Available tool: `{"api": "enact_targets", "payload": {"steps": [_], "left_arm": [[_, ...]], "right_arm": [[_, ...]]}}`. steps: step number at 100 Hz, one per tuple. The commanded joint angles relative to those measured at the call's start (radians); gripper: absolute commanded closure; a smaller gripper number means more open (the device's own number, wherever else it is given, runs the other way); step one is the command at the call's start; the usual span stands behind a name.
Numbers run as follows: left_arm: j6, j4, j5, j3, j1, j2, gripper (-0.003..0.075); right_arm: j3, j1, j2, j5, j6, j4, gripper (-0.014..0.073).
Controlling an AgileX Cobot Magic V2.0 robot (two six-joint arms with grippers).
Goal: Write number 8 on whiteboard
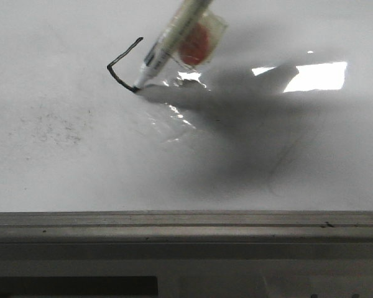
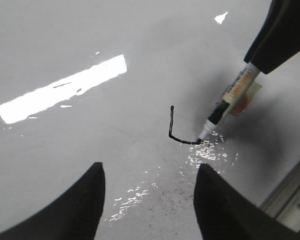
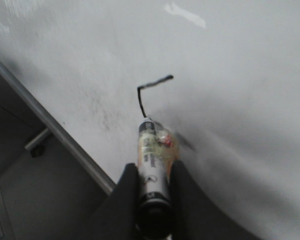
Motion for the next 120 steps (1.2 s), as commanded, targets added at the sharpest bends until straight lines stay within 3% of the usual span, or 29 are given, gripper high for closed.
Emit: {"api": "enact_targets", "payload": {"steps": [1, 16, 43, 72, 120], "left_arm": [[-0.013, -0.008, -0.064, -0.031, 0.001, 0.007, 0.0356], [-0.013, -0.008, -0.064, -0.031, 0.001, 0.007, 0.0356], [-0.013, 0.001, -0.064, -0.031, 0.001, 0.007, 0.0356], [-0.013, 0.001, -0.064, -0.031, 0.001, 0.007, 0.0356], [-0.013, 0.001, -0.064, -0.031, 0.001, 0.007, 0.0356]], "right_arm": [[-0.024, -0.013, -0.036, 0.051, -0.005, -0.089, 0.0655], [-0.013, -0.013, -0.016, 0.06, -0.001, -0.043, 0.0655], [-0.012, 0.039, 0.045, -0.147, -0.002, -0.022, 0.0655], [-0.012, -0.056, -0.045, -0.156, 0.033, -0.081, 0.0655], [-0.012, 0.0, -0.009, -0.265, 0.033, -0.065, 0.0655]]}}
